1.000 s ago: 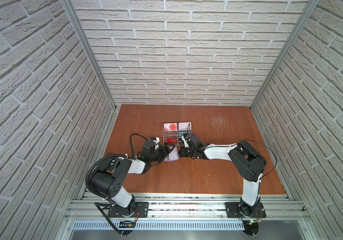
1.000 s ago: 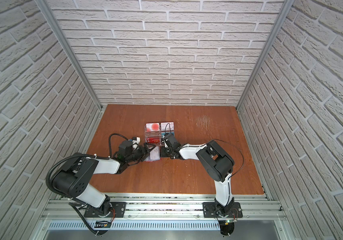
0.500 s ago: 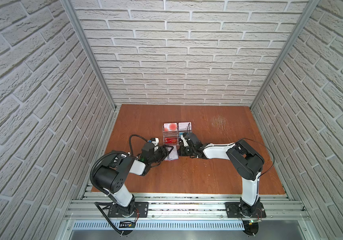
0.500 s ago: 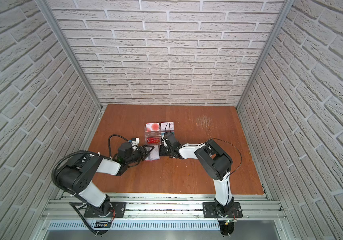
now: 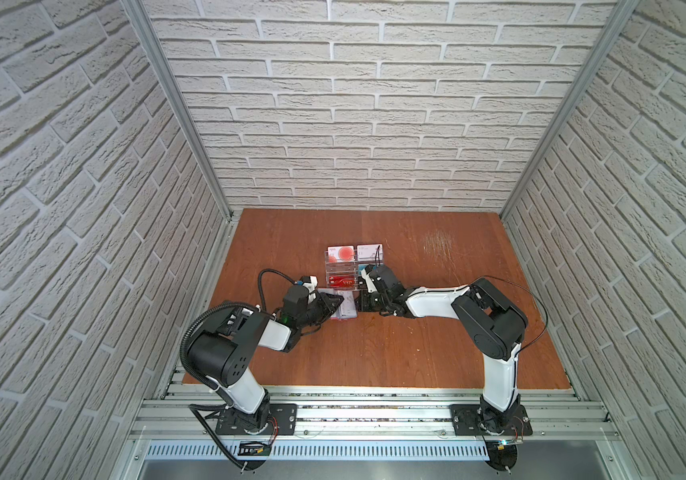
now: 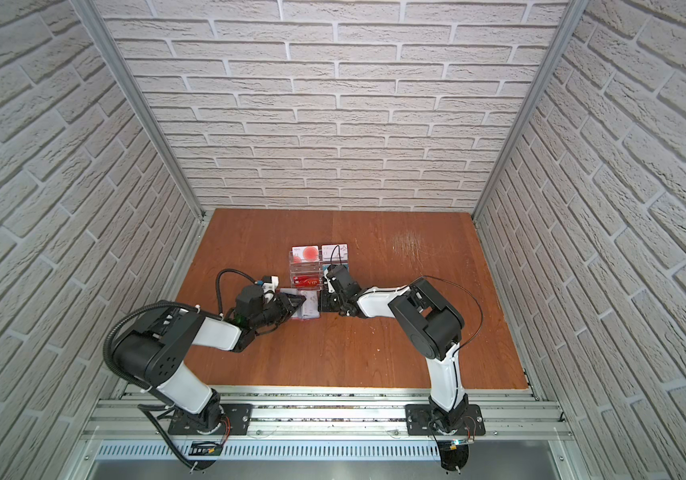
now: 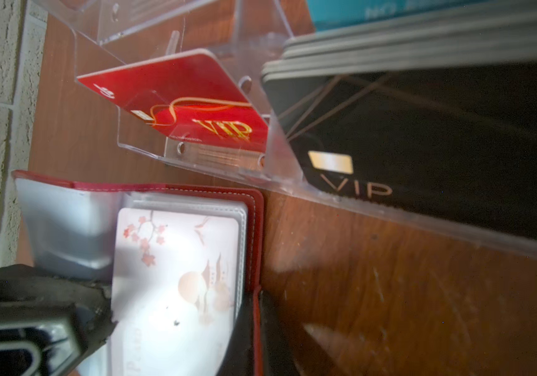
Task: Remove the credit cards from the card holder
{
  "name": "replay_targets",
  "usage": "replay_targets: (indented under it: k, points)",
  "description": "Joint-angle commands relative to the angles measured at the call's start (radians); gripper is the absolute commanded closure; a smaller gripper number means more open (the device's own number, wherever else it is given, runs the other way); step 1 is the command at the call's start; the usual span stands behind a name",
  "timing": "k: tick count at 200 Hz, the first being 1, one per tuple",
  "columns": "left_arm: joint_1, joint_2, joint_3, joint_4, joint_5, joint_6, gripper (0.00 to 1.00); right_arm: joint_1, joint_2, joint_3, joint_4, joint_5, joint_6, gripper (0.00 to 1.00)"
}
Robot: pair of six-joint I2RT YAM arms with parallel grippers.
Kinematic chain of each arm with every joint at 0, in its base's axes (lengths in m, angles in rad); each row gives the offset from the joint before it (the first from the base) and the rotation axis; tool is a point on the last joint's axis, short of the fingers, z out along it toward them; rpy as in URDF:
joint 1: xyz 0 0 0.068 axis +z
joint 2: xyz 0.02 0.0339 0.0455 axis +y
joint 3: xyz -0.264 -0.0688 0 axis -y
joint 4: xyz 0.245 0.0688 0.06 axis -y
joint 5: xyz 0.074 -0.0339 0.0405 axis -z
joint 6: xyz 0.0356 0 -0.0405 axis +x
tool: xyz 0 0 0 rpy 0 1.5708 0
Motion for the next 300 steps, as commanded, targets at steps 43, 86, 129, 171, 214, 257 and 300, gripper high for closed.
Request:
replay_targets:
  k: [43, 86, 129, 171, 214, 257, 300]
  points:
    - [-0.012, -0.005, -0.005, 0.039, 0.039, 0.031, 0.91, 0.018, 0.051, 0.000, -0.023, -0.048, 0.011, 0.94]
    - [-0.010, 0.002, -0.002, 0.019, 0.040, 0.040, 0.96, 0.015, 0.051, -0.001, -0.024, -0.049, 0.010, 0.94]
    - [-0.007, -0.012, -0.004, 0.004, 0.040, 0.043, 1.00, 0.012, 0.054, -0.002, -0.023, -0.057, 0.014, 0.94]
    - [0.017, -0.049, -0.016, -0.030, 0.048, 0.055, 1.00, -0.005, 0.050, -0.025, -0.010, -0.059, 0.031, 0.94]
    - [0.036, -0.082, -0.023, -0.085, 0.046, 0.081, 1.00, -0.017, 0.052, -0.034, -0.005, -0.063, 0.035, 0.94]
    - [0.056, -0.084, -0.036, -0.089, 0.051, 0.091, 1.00, -0.017, 0.059, -0.033, 0.001, -0.070, 0.038, 0.94]
    - [0.093, -0.091, -0.051, -0.100, 0.061, 0.095, 1.00, -0.016, 0.057, -0.034, -0.004, -0.068, 0.033, 0.94]
